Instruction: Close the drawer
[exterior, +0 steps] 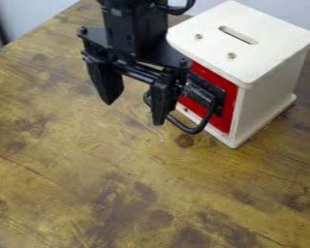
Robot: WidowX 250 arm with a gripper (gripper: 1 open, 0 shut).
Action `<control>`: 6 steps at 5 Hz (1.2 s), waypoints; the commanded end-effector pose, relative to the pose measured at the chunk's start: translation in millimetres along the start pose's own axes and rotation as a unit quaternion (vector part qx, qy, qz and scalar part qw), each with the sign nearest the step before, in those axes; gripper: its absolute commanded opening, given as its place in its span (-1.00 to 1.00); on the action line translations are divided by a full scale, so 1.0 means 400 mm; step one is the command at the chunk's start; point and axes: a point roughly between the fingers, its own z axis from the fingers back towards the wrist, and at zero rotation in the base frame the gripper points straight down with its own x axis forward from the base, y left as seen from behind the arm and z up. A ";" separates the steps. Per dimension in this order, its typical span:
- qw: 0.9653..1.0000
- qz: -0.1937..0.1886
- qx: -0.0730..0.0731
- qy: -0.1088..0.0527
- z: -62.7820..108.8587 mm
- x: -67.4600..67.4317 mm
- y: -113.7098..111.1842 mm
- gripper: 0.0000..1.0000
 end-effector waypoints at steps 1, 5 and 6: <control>1.000 -0.015 -0.002 -0.009 0.016 0.012 -0.046 1.00; 1.000 0.005 -0.001 -0.009 -0.016 0.024 -0.019 1.00; 1.000 0.029 0.003 -0.003 -0.018 0.020 0.011 1.00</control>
